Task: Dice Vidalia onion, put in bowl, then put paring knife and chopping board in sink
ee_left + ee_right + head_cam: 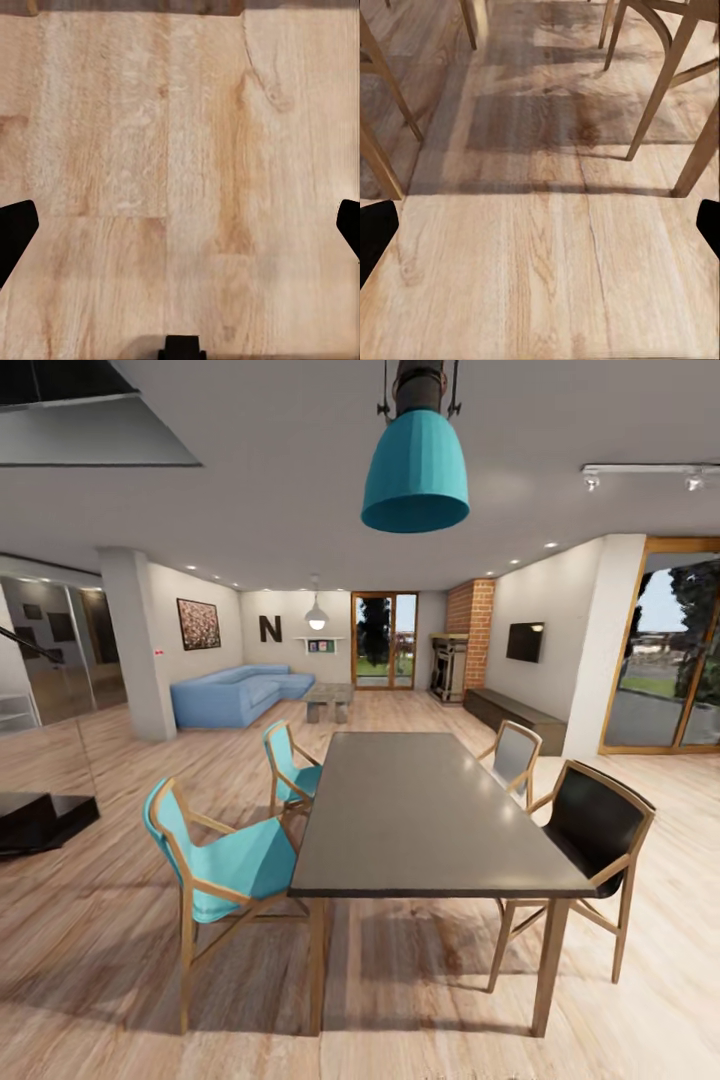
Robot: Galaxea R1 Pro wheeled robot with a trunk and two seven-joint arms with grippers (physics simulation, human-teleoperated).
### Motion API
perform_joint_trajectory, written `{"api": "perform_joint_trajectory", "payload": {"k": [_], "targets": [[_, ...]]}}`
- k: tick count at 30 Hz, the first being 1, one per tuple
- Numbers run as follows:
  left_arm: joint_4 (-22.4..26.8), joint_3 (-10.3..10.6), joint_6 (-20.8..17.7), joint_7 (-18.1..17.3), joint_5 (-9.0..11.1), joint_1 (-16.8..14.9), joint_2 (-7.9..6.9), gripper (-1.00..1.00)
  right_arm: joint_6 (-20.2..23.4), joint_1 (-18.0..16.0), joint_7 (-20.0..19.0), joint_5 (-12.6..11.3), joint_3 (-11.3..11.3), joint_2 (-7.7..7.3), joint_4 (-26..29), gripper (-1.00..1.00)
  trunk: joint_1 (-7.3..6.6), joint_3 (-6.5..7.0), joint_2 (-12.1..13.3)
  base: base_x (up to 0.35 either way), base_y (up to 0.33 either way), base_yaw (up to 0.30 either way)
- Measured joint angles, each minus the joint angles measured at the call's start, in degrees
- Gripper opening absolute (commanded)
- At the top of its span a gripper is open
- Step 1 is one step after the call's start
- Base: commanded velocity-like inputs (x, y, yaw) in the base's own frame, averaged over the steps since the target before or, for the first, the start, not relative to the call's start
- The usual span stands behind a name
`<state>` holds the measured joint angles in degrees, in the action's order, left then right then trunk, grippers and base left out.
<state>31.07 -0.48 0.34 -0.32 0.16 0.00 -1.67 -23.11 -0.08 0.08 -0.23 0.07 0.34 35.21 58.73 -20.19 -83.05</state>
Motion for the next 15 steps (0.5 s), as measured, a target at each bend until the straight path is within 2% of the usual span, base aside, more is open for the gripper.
{"api": "perform_joint_trajectory", "payload": {"k": [15], "targets": [[-0.1, 0.0, 0.0, 0.0, 0.0, 0.0, 0.0, 1.0, 0.0, 0.0, 0.0, 0.0, 0.0, 0.0, -0.1, 1.0, 0.0, 0.0, 0.0, 0.0, 0.009, -0.273]]}}
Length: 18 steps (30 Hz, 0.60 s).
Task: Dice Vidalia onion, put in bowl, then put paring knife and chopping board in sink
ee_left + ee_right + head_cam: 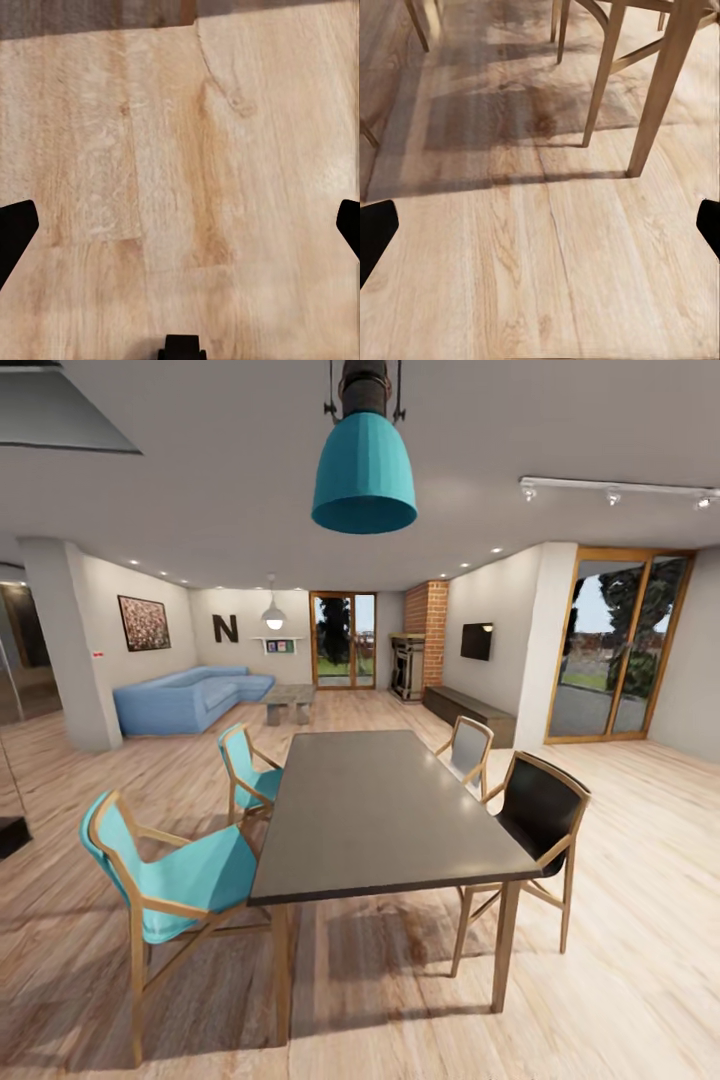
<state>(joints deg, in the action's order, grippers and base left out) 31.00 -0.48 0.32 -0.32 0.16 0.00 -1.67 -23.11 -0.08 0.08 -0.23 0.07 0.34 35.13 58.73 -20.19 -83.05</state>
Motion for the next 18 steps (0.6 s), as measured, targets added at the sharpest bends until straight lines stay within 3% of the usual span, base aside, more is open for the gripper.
{"api": "perform_joint_trajectory", "payload": {"k": [5, 18], "targets": [[0.0, 0.0, 0.0, 0.0, 0.0, 0.0, 0.0, 1.0, 0.0, 0.0, 0.0, 0.0, 0.0, 0.0, 0.0, 1.0, 0.0, 0.0, 0.0, 0.0, 0.194, -0.273], [0.1, 0.0, 0.0, 0.0, 0.0, 0.0, 0.0, 1.0, 0.0, 0.0, 0.0, 0.0, 0.0, 0.0, 0.0, 1.0, 0.0, 0.0, 0.0, 0.0, 0.295, -0.273]]}}
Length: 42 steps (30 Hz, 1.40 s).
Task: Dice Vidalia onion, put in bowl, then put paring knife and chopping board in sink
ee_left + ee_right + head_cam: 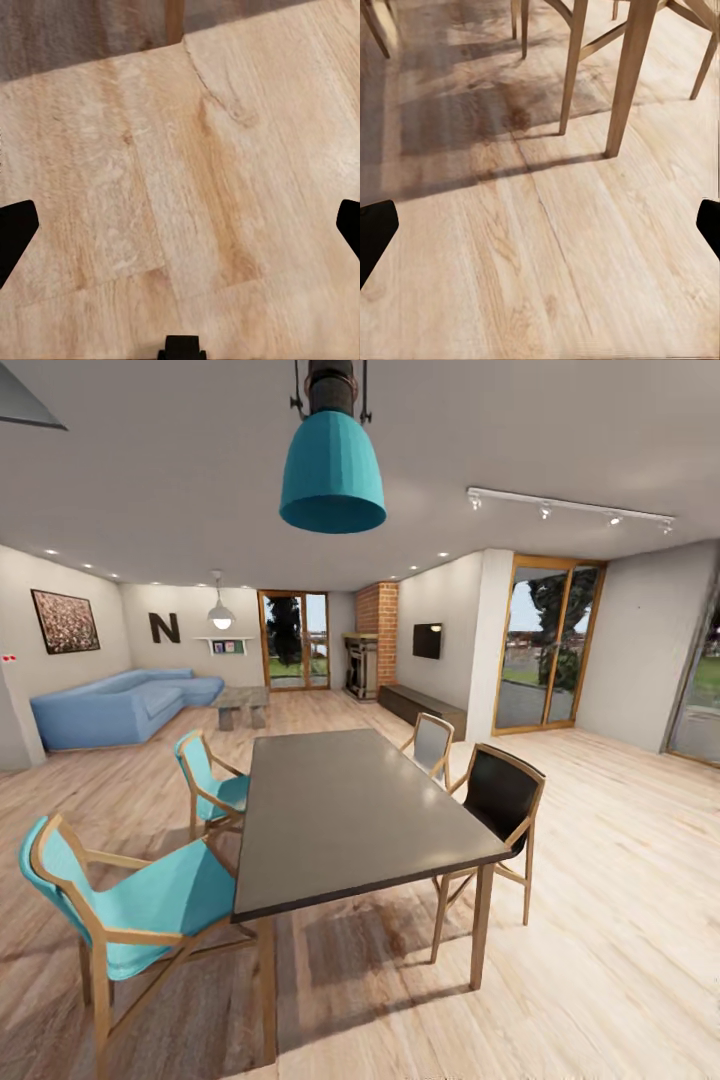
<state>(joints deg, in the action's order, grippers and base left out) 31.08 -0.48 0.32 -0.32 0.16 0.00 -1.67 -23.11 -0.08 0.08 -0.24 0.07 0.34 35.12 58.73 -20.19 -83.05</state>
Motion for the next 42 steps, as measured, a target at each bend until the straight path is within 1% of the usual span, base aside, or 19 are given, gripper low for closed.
{"api": "perform_joint_trajectory", "payload": {"k": [3, 7, 42], "targets": [[0.0, 0.0, 0.0, 0.0, 0.0, 0.0, 0.0, 1.0, 0.0, 0.0, 0.0, 0.0, 0.0, 0.0, 0.0, 1.0, 0.0, 0.0, 0.0, 0.0, 0.25, -0.273], [0.0, 0.0, 0.0, 0.0, 0.0, 0.0, 0.0, 1.0, 0.0, 0.0, 0.0, 0.0, 0.0, 0.0, 0.0, 1.0, 0.0, 0.0, 0.0, 0.0, 0.066, -0.273], [0.0, 0.0, 0.0, 0.0, 0.0, 0.0, -0.09, 1.0, 0.0, 0.0, 0.0, 0.0, 0.0, 0.0, 0.0, 1.0, 0.0, 0.0, 0.0, 0.0, 0.002, -0.273]]}}
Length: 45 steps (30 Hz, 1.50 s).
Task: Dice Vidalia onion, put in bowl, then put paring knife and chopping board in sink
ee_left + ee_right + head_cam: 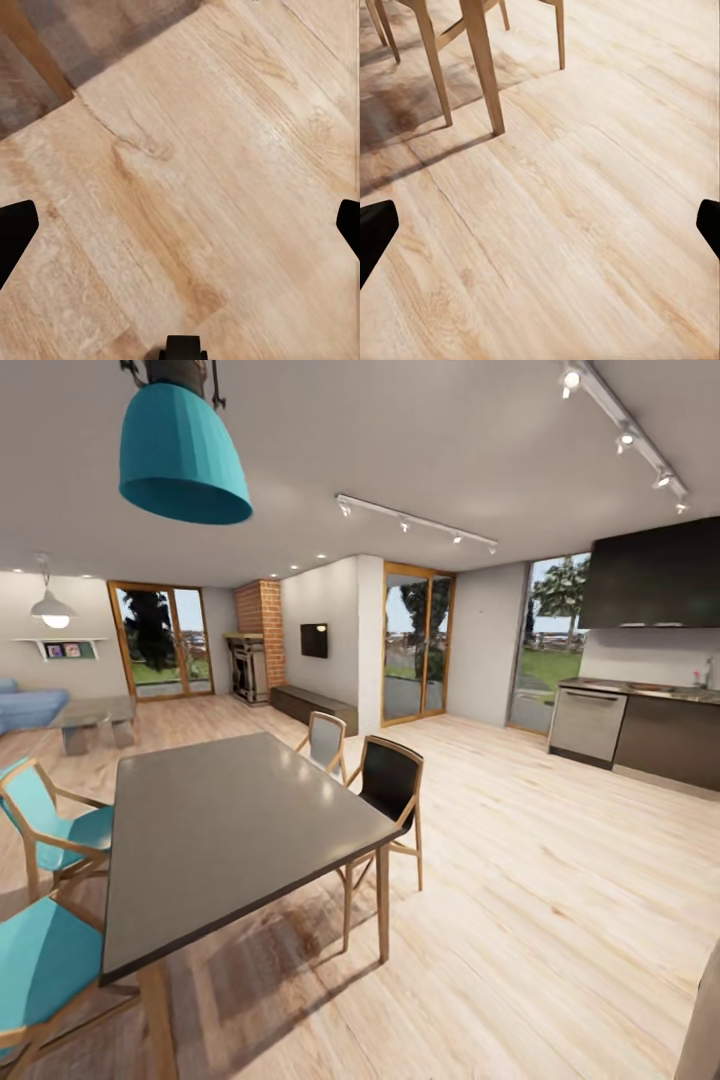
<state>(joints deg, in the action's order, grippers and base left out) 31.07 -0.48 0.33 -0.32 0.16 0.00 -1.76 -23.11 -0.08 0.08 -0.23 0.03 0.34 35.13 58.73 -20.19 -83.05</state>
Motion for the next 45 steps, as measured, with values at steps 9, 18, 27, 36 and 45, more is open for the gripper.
{"api": "perform_joint_trajectory", "payload": {"k": [9, 18, 27, 36, 45], "targets": [[0.0, 0.0, 0.0, 0.0, 0.0, 0.0, 0.0, 1.0, 0.0, 0.0, 0.0, 0.0, 0.0, 0.01, 0.0, 1.0, 0.0, 0.0, 0.0, 0.0, 0.0, -0.273], [0.0, 0.0, 0.0, 0.0, 0.0, 0.0, 0.0, 1.0, 0.0, 0.0, 0.0, 0.0, 0.0, 0.0, 0.0, 1.0, 0.0, 0.0, 0.0, 0.0, 0.0, -0.273], [0.0, 0.0, 0.0, 0.0, 0.0, 0.0, 0.0, 1.0, 0.0, 0.0, 0.0, 0.0, 0.0, 0.0, 0.0, 1.0, 0.0, 0.0, 0.0, 0.0, 0.0, -0.273], [0.0, 0.0, 0.0, 0.0, 0.0, 0.0, 0.0, 1.0, 0.0, 0.0, 0.0, 0.0, 0.0, 0.05, 0.0, 1.0, 0.0, 0.0, 0.0, 0.0, 0.0, -0.273], [0.0, 0.0, 0.0, 0.0, 0.0, 0.0, -0.01, 1.0, 0.0, 0.0, 0.0, 0.0, 0.0, 0.09, 0.0, 1.0, 0.0, 0.0, 0.0, 0.0, 0.039, -0.273]]}}
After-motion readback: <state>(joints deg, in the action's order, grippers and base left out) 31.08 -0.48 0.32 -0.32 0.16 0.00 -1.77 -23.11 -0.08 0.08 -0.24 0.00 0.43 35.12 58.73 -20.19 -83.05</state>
